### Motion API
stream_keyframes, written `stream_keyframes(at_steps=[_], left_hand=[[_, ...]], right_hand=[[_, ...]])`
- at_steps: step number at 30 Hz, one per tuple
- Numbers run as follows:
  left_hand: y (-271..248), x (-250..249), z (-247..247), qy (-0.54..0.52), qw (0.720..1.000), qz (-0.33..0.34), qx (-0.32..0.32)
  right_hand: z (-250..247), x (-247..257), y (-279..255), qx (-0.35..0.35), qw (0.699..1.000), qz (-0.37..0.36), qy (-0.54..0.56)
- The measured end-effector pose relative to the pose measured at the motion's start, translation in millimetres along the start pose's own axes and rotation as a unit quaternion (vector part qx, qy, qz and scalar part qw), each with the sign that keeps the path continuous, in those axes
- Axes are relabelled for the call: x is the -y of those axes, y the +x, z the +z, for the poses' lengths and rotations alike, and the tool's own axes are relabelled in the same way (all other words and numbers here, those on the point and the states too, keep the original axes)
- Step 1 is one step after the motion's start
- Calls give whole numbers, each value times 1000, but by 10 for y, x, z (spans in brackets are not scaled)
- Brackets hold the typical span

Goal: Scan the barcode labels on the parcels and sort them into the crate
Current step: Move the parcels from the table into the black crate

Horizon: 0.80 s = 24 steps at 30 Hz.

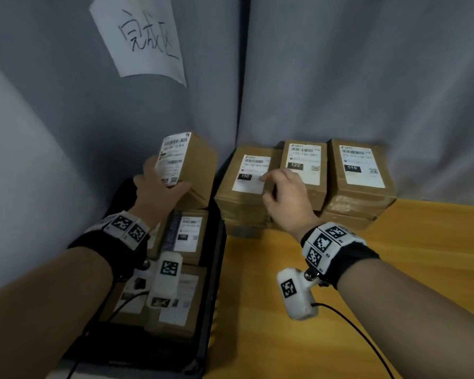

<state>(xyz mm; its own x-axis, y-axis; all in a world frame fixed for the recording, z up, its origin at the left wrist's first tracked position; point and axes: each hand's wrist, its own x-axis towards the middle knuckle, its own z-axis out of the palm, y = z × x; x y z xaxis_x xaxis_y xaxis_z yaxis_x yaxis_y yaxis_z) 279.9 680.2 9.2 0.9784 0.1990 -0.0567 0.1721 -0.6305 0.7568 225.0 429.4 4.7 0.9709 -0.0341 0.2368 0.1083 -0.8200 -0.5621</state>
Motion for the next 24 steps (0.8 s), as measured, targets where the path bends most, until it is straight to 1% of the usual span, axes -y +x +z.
stream_keyframes(at_steps=[3,7,10,12,15,19,22,24], left_hand=[[28,373,-191,36,998,-57,14],[62,827,-393,96,994,-53,18],[134,1176,-499,142,985,-87,34],[181,1454,-551,162,978,-121,55],[235,1863,-616,200,963,-143,108],[257,2247,-683,232,946,-135,181],[262,2411,-697,269,931,-112,218],[253,2468,-666,300,919,-74,245]], right_hand=[[290,204,-59,29,999,-1,18],[813,444,-162,60,998,9,23],[1235,590,-236,95,994,30,42],[1527,671,-291,121,990,54,57],[1953,781,-354,176,975,104,88],[2443,968,-402,248,938,194,143],[2770,1127,-420,259,916,243,189],[2954,1196,-430,254,916,255,178]])
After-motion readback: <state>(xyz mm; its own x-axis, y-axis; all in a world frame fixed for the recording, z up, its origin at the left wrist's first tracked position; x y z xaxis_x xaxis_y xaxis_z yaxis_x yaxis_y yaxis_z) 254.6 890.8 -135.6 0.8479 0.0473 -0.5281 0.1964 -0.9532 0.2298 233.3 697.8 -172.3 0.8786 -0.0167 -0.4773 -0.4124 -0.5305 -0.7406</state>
